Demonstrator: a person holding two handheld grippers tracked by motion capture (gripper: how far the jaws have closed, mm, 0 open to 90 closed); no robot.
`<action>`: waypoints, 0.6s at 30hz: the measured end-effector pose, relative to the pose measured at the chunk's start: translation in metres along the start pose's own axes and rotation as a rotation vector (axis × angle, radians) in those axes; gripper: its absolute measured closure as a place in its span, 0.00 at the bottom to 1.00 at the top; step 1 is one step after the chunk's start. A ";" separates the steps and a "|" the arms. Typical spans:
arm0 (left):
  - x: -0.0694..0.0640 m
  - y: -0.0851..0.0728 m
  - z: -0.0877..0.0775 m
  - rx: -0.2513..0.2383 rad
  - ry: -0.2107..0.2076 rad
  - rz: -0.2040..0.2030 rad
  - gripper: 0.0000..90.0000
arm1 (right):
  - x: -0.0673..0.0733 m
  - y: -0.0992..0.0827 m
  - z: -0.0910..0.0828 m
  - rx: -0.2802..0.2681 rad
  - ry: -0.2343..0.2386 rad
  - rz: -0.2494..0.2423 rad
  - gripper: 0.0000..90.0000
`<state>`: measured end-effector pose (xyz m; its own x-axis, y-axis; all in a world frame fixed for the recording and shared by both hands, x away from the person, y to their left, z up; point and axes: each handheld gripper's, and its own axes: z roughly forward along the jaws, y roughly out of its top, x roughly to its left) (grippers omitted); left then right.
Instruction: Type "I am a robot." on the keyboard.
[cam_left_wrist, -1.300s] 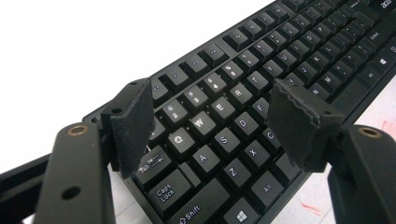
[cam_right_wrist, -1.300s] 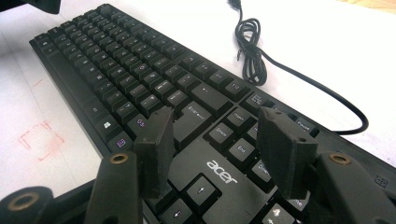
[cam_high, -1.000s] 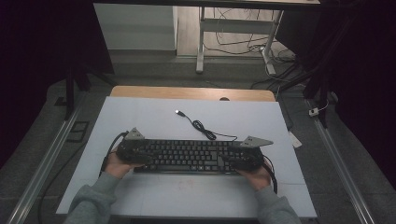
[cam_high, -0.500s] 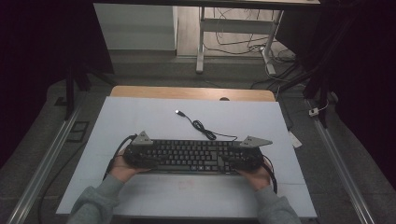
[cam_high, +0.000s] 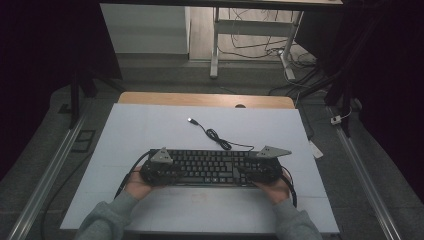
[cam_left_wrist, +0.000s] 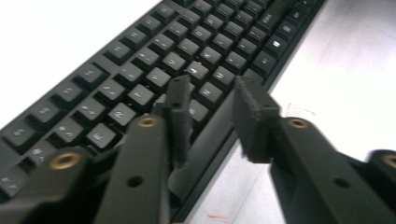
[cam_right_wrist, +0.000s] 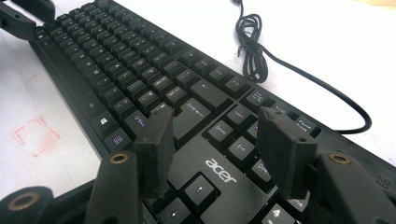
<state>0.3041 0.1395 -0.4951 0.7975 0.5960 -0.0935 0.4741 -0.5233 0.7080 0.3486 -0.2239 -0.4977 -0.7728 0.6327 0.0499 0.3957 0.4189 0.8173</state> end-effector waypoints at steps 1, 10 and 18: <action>0.000 0.000 0.001 0.005 -0.003 0.002 0.82 | 0.000 0.000 0.000 0.001 0.000 0.001 0.52; -0.004 -0.002 0.014 0.059 0.002 0.009 0.99 | 0.000 0.000 0.001 0.005 -0.002 0.000 0.52; -0.005 -0.004 0.021 0.088 0.014 0.022 0.99 | 0.000 0.000 0.001 0.007 -0.003 -0.001 0.52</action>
<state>0.3062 0.1260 -0.5119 0.8032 0.5918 -0.0680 0.4878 -0.5879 0.6453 0.3490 -0.2237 -0.4985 -0.7715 0.6345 0.0472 0.3983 0.4237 0.8135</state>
